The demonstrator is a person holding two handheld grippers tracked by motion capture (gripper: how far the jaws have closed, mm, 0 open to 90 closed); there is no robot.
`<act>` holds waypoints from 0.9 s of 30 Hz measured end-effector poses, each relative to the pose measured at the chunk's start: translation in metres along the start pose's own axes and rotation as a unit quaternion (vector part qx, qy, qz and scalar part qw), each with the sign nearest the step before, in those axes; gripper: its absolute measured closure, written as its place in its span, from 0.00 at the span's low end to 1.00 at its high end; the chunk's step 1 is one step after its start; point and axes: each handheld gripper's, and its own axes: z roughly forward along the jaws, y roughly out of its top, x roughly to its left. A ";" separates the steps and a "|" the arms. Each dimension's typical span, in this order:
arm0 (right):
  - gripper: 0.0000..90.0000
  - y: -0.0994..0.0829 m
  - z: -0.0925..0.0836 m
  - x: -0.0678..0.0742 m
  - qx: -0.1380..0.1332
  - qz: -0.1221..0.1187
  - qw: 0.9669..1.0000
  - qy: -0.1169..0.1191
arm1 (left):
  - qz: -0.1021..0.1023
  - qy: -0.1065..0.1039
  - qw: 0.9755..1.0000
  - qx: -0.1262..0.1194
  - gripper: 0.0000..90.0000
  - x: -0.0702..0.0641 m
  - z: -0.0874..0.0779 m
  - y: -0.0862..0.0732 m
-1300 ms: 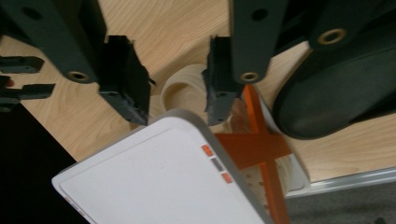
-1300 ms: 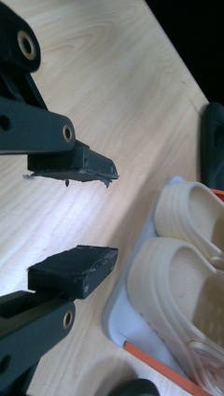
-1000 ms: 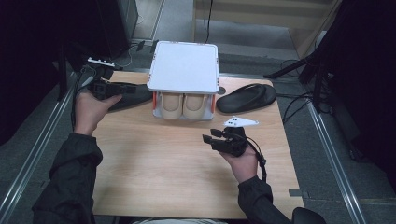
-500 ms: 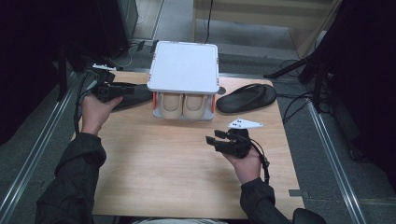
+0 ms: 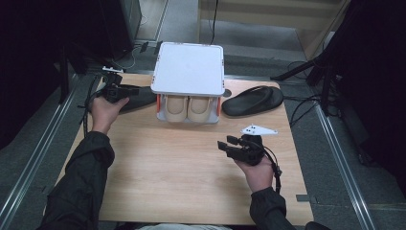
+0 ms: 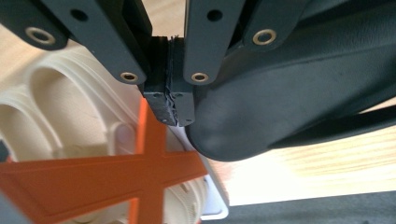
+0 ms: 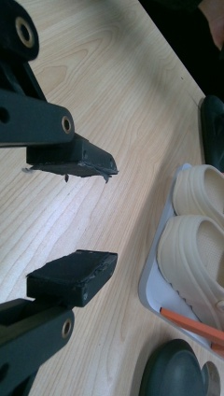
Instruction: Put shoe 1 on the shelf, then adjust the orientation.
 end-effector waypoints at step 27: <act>0.58 -0.004 0.000 0.001 0.012 -0.002 1.000 -0.008 | -0.032 0.034 0.998 0.037 1.00 0.022 0.055 -0.014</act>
